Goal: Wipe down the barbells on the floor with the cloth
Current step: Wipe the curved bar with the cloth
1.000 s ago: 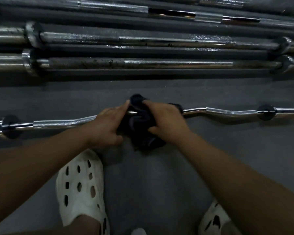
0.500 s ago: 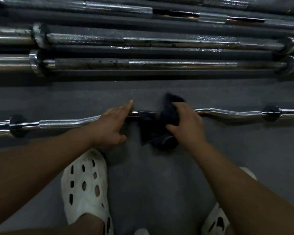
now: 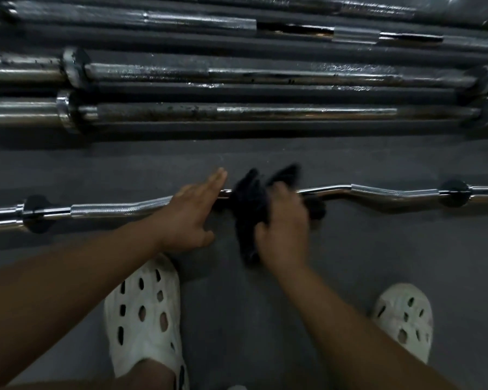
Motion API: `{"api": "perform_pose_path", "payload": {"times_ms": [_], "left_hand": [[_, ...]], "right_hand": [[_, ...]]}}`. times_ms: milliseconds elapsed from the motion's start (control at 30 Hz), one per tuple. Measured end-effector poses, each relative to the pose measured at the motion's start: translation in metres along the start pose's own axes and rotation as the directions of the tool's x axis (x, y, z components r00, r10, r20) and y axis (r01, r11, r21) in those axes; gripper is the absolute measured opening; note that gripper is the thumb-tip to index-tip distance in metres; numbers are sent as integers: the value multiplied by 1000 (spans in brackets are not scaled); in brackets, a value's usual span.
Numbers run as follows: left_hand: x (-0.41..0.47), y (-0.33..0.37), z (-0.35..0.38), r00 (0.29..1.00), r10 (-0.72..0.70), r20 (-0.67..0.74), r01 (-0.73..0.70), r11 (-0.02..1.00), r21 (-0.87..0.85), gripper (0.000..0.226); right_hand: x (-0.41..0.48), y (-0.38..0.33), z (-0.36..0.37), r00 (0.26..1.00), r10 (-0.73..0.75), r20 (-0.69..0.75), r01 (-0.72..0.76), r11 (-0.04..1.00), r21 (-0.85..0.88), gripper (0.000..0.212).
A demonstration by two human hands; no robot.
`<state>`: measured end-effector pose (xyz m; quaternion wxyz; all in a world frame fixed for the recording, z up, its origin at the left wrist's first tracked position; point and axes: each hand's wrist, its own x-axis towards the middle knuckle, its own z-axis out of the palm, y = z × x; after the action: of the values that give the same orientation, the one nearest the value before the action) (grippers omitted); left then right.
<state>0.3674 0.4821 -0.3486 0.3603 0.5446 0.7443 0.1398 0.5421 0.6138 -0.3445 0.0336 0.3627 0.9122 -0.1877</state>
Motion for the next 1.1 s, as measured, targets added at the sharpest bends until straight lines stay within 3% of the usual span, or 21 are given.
{"api": "perform_pose_path", "payload": {"times_ms": [33,67,100,133,167,233,267,300,367,500,600,700,767,833,900,933,1000,1033,1100], "left_hand": [[0,0,1,1000,17,-10,-17,1000,5,114],[-1,-1,1,999,32,-15,-32,999,0,111],[-1,-2,1,999,36,-16,-36,999,-10,109],[-2,-3,0,999,26,-23,-27,999,-27,109],[-2,-3,-1,999,11,-31,-12,999,-47,111],[-2,-1,-3,1000,-17,-14,16,998,-62,117],[-3,-1,-3,1000,-19,1,19,999,-38,118],[-3,0,-3,1000,-13,12,13,1000,-11,118],[-1,1,-1,1000,-4,24,3,1000,30,118],[-2,1,-1,999,3,39,-5,998,56,117],[-3,1,-1,1000,5,16,-6,999,50,116],[-3,-1,-1,1000,-1,28,0,1000,29,116],[-3,-4,-5,999,-1,55,0,1000,16,116],[-8,-9,-5,998,-17,56,9,990,144,110],[-21,-14,2,996,-79,-29,84,936,341,102],[-28,-14,7,991,-121,-63,136,911,389,101],[-36,-13,19,981,-158,-114,192,894,405,101],[-37,-12,23,978,-164,-133,203,896,395,102],[-35,-12,25,970,-174,-171,226,901,370,103]], "right_hand": [[0,-17,5,970,-218,107,217,976,19,52],[2,-31,7,881,-428,205,425,903,56,44],[7,-34,4,788,-561,253,557,825,95,38],[16,-27,-1,760,-608,229,596,793,126,40],[23,-12,-6,818,-554,152,535,831,150,47],[25,28,-14,981,-186,-63,192,974,119,64],[19,44,-17,985,45,-164,-29,994,101,64],[10,49,-14,941,251,-228,-234,967,102,60],[-4,33,-5,865,467,-185,-450,884,127,56],[-20,11,-7,940,274,202,-295,952,86,100],[-20,26,-19,916,258,306,-246,966,-75,121],[-12,-1,-23,916,287,279,-280,958,-66,103],[1,-3,-33,960,71,271,-98,991,89,74],[15,17,-49,978,-76,194,33,976,215,59],[31,46,-55,989,145,-42,-126,947,296,58],[34,53,-52,948,299,-110,-256,920,296,57],[27,40,-30,885,451,-113,-441,891,108,58],[18,26,-16,905,414,-96,-413,910,36,60],[5,4,-6,977,215,3,-215,976,19,68]]}}
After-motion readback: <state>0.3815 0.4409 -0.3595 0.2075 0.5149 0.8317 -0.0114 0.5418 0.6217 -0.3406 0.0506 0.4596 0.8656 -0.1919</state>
